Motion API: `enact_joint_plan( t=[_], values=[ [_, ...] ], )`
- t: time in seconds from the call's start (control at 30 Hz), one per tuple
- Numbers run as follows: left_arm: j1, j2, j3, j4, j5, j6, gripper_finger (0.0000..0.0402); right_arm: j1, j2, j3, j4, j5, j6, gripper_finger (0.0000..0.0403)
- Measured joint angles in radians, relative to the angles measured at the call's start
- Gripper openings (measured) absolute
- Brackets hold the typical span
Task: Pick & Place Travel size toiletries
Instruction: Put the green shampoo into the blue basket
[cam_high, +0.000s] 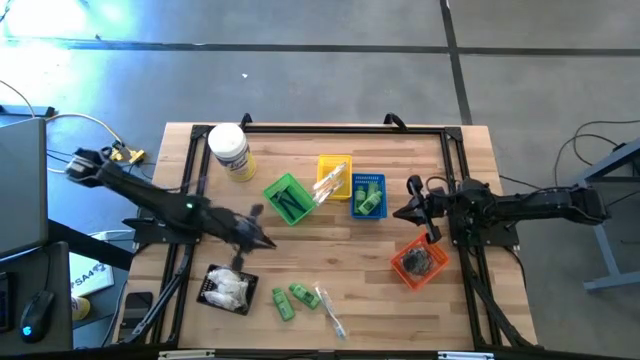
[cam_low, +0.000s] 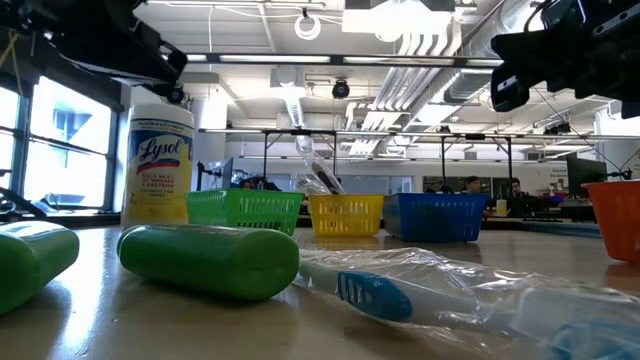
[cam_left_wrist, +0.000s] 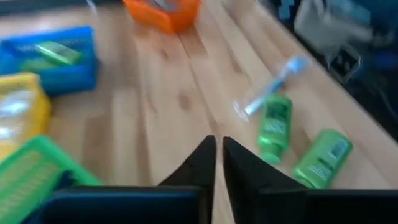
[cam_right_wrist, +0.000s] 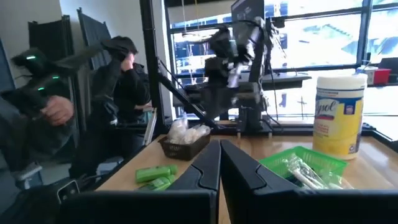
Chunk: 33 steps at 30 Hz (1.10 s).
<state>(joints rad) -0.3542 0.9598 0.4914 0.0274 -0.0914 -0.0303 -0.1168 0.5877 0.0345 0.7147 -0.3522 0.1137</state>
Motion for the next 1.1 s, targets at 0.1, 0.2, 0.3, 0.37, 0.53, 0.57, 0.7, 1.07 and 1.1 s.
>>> enact_joint_plan(
  t=[0.1,0.2,0.3,0.37,0.53,0.57,0.7,1.07,1.1],
  values=[
    [-0.039,0.183,0.135,-0.083,0.000,-0.015,0.0060,-0.002,0.000,0.000,0.000,0.001,0.014,0.0002],
    [-0.065,0.350,0.273,-0.159,0.008,-0.026,0.0108,-0.002,0.000,0.000,-0.003,0.001,0.017,0.0002],
    [-0.079,0.502,0.408,-0.239,0.026,-0.030,0.0160,-0.001,0.000,0.000,-0.008,0.000,0.020,0.0002],
    [-0.091,0.591,0.500,-0.299,0.037,-0.035,0.0194,-0.001,0.000,0.000,-0.008,0.000,0.025,0.0002],
    [-0.105,0.769,0.709,-0.498,0.084,-0.005,0.0257,-0.001,0.000,0.000,-0.008,-0.021,0.025,0.0002],
    [-0.105,0.796,0.741,-0.528,0.105,-0.002,0.0266,-0.001,0.000,0.000,-0.008,-0.021,0.025,0.0002],
    [-0.105,0.878,0.823,-0.549,0.179,0.014,0.0283,-0.001,0.000,0.000,-0.008,-0.022,0.025,0.0002],
    [-0.104,0.989,0.850,-0.522,0.178,0.025,0.0285,0.000,0.000,0.001,-0.021,-0.022,0.025,0.0002],
    [-0.104,0.993,0.851,-0.511,0.176,0.024,0.0285,0.000,0.001,0.001,-0.022,-0.022,0.025,0.0002]
  ],
)
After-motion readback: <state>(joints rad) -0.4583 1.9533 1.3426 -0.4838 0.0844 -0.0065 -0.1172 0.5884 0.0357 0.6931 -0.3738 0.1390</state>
